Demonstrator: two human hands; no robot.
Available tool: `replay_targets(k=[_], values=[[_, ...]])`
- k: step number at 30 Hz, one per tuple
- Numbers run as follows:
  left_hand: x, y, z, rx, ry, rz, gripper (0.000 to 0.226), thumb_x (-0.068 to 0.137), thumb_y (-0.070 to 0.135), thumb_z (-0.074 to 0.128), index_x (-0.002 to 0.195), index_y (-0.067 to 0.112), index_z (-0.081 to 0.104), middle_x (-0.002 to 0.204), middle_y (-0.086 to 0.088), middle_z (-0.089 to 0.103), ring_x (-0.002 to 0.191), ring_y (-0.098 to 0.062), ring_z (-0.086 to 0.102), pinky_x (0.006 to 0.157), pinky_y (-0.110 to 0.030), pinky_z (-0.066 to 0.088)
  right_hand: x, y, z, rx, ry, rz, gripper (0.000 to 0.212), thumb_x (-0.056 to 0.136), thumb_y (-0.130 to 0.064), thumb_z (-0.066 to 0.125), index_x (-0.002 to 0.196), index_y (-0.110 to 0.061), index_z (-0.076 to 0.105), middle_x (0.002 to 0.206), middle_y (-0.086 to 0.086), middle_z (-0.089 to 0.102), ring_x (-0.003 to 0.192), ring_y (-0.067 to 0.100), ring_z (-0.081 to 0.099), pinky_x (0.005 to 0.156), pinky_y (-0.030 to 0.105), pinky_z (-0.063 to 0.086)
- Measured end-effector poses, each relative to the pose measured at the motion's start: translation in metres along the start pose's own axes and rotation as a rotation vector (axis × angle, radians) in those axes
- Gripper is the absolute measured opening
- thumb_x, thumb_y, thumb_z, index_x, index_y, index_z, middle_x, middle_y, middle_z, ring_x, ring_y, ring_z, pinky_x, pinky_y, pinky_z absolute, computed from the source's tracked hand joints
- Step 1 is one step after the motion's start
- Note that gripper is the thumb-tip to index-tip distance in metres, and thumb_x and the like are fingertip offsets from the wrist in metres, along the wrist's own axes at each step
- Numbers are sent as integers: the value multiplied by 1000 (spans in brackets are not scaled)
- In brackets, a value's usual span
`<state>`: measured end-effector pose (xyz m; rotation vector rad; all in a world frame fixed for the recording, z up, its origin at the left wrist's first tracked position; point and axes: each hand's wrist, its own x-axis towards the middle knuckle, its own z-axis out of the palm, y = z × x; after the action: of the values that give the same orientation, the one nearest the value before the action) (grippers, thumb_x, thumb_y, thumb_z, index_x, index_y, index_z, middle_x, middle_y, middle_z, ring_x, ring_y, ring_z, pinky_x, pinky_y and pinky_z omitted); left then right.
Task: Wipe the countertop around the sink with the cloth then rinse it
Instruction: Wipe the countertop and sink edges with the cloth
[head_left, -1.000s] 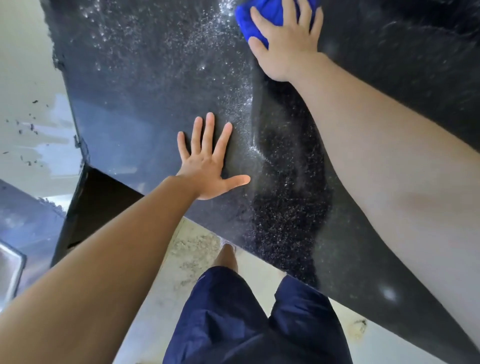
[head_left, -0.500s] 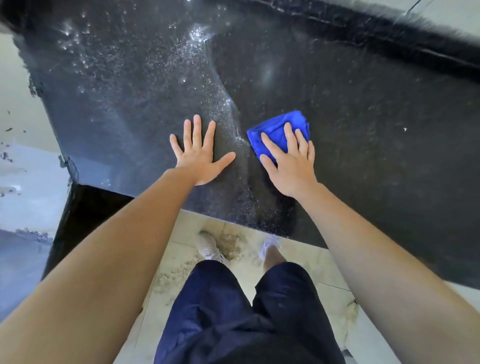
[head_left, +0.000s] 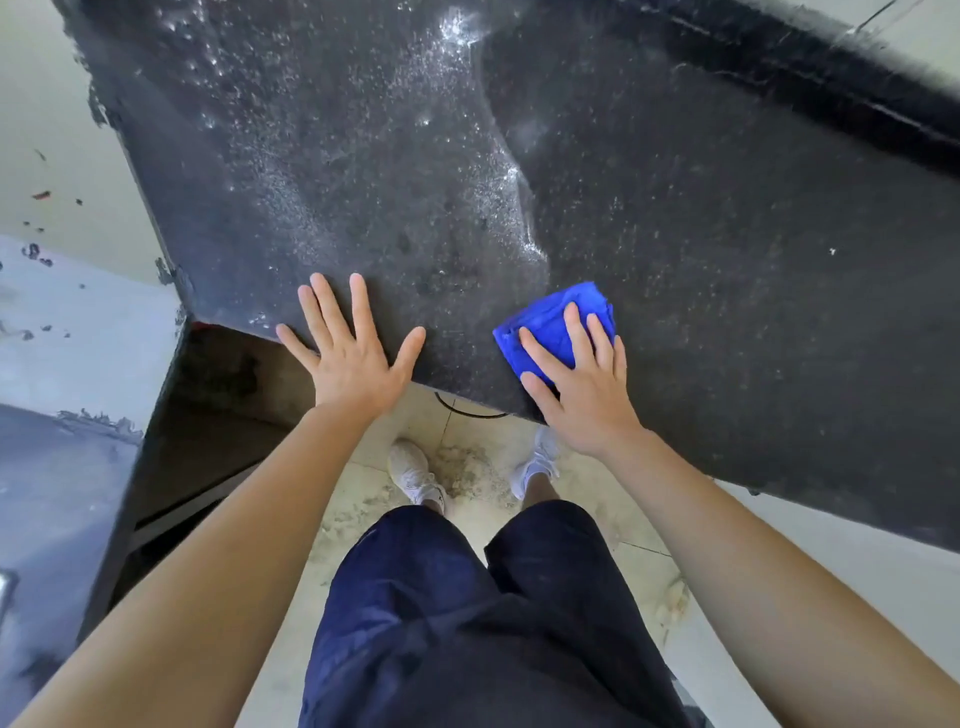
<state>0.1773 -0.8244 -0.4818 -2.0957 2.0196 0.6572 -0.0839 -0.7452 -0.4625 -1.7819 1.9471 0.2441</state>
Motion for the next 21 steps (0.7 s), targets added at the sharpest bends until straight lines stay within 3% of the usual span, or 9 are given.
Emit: replay_targets(k=[4,13,17,21], values=[[4,2,1,56,-65,-6,88,90,81,6,156,27,-18,163,-11,-27,148,-36,-27,115,-69,-9,76,-28,-31,24,-22,42,52,103,-59,26,154,-55,15,168,3,-15,153,31,-12,122,56,-4],[8,2,-6,72,-161,-34,90,88,83,4,152,30,-27,158,-10,-37,145,-35,-34,115,-68,-13,214,-73,-96,26,-48,-6,55,102,-59,25,155,-54,10,168,5,-16,154,33,-11,122,59,-3],[9,3,-7,69,-188,-46,91,86,85,5,152,31,-28,157,-8,-39,145,-33,-36,115,-67,-13,198,-71,-75,28,76,-41,54,104,-57,24,156,-48,17,169,8,-6,154,33,-5,122,58,0],[8,5,-11,69,-206,-55,91,86,84,7,153,32,-27,157,-8,-39,145,-33,-36,115,-66,-14,125,-41,-33,19,172,-127,51,104,-56,30,154,-46,28,169,10,7,154,35,6,122,58,7]])
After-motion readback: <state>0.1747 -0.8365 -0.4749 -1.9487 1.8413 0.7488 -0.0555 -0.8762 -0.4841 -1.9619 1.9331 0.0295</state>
